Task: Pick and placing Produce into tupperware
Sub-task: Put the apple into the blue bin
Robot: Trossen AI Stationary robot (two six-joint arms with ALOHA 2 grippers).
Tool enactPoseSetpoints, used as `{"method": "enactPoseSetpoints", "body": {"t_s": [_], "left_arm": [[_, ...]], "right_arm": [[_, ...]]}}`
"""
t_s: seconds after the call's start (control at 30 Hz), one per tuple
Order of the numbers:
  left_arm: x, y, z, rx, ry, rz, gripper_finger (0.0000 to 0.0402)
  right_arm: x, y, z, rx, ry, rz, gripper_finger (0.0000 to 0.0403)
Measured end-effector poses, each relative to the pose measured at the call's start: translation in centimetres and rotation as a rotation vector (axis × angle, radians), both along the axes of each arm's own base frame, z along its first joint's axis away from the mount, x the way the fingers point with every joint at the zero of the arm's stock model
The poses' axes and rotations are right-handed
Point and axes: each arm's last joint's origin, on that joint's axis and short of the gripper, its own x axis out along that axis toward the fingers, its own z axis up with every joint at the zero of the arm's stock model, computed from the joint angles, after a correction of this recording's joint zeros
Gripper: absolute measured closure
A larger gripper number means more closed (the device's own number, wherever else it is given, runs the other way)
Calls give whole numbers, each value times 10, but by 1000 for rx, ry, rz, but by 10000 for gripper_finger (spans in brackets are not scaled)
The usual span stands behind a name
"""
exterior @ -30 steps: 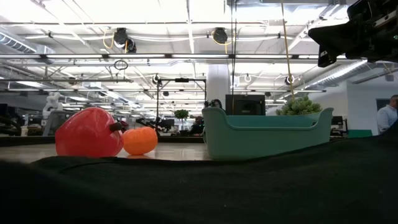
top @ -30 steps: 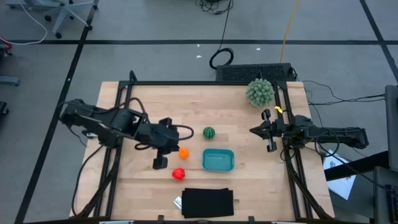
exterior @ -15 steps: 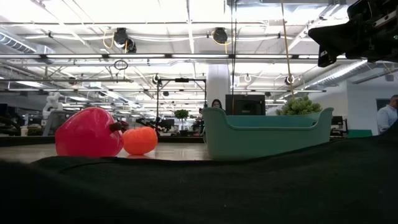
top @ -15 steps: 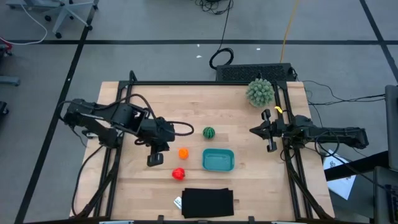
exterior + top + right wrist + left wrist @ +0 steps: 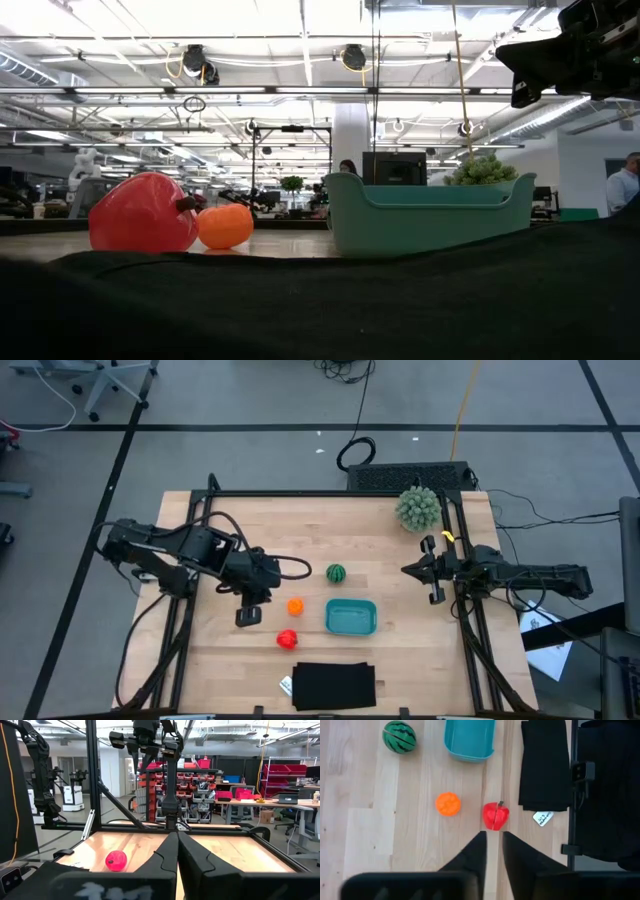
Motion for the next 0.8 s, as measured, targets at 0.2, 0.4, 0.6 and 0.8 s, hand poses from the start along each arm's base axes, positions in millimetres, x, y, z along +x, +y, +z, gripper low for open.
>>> {"method": "enactPoseSetpoints", "body": {"t_s": [0.2, 0.4, 0.6, 0.8], "left_arm": [[0, 0, 0, -3, 1, 0, 229], [0, -1, 0, -7, 2, 6, 143], [2, -4, -2, -5, 11, -5, 107], [17, -20, -16, 5, 34, -55, 105]], "right_arm": [[0, 0, 0, 0, 0, 0, 403], [0, 0, 0, 0, 0, 0, 403], [0, 0, 0, 0, 0, 0, 403], [0, 0, 0, 0, 0, 0, 403]]}}
